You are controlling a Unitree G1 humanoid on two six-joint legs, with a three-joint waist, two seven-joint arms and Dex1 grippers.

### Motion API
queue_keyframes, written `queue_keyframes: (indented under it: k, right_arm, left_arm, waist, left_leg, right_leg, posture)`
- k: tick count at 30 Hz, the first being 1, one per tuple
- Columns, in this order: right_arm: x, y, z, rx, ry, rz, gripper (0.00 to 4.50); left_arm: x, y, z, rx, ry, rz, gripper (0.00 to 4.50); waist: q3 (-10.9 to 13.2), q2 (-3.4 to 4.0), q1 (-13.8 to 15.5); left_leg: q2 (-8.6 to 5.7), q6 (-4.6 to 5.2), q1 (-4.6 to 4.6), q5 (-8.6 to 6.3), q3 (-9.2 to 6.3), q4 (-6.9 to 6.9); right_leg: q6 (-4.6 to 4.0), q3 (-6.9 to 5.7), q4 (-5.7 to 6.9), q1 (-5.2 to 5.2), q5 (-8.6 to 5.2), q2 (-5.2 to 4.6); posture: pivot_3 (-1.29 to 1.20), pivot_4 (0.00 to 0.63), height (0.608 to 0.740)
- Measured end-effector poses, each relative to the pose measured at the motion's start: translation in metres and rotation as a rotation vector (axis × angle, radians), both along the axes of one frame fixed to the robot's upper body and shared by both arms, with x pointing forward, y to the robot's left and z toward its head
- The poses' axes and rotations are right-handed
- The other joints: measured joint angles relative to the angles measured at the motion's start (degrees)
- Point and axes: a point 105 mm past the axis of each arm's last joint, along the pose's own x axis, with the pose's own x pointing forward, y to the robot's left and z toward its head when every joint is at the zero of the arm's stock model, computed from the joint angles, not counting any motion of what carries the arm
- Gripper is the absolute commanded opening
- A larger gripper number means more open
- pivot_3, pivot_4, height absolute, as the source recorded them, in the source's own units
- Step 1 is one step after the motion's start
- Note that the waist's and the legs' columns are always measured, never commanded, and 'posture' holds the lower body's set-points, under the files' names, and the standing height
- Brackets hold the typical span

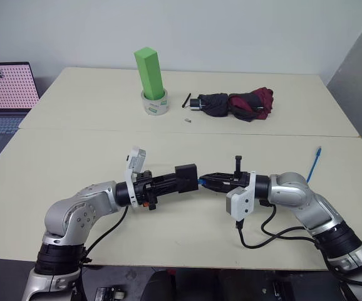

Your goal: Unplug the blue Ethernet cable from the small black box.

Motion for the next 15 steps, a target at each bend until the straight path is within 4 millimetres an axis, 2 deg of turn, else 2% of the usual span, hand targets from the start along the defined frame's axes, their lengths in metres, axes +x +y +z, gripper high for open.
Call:
queue_keyframes:
  k: [3,6,8,10,13,15]
  right_arm:
    - [-0.005,-0.003,0.003,-0.042,0.013,0.015,1.79]
    - [-0.008,-0.013,0.002,-0.074,0.113,-0.016,1.85]
    - [-0.011,-0.018,0.005,-0.033,0.247,-0.069,1.85]
    - [-0.013,-0.019,0.016,0.068,0.402,-0.121,1.85]
    - [-0.019,-0.019,0.036,0.24,0.721,-0.157,1.85]
    - [-0.022,-0.016,0.041,0.308,0.897,-0.154,1.85]
  left_arm:
    - [-0.001,0.002,0.001,0.015,-0.021,-0.018,0.77]
    - [-0.003,0.002,0.001,0.032,-0.044,-0.046,0.77]
    - [-0.004,0.003,0.0,0.05,-0.067,-0.068,0.77]
    - [-0.005,0.003,0.0,0.076,-0.094,-0.096,0.77]
    - [-0.008,0.001,0.002,0.07,-0.114,-0.149,0.77]
    - [-0.009,0.0,0.005,0.062,-0.127,-0.171,0.77]
  waist:
    - [0.0,0.0,0.08]
    - [0.0,0.0,0.19]
    - [0.0,0.0,0.15]
    - [0.0,0.01,0.12]
    - [0.0,0.0,0.1]
    - [0.0,0.01,0.09]
  left_leg:
    - [-0.01,0.0,0.0,0.0,-0.01,0.0]
    - [-0.01,0.0,-0.01,0.0,-0.02,0.0]
    - [0.0,0.0,-0.03,0.0,-0.03,0.0]
    - [0.0,0.0,-0.02,0.0,-0.04,-0.01]
    - [0.02,0.01,-0.02,0.0,-0.07,-0.01]
    - [0.01,0.02,-0.03,-0.01,-0.08,-0.01]
  right_leg:
    - [0.0,-0.01,-0.01,0.02,0.0,-0.01]
    - [0.0,-0.02,-0.03,0.03,0.0,-0.01]
    - [0.0,-0.03,-0.02,0.02,0.0,-0.01]
    - [0.0,-0.02,-0.01,0.02,0.0,-0.01]
    - [0.0,-0.05,-0.02,0.04,0.0,-0.01]
    - [0.0,-0.05,-0.03,0.04,0.0,-0.01]
  posture:
    - [0.0,0.15,0.74]
    - [0.0,0.15,0.74]
    - [0.0,0.15,0.74]
    - [0.0,0.15,0.74]
    - [0.0,0.15,0.74]
    - [0.0,0.15,0.74]
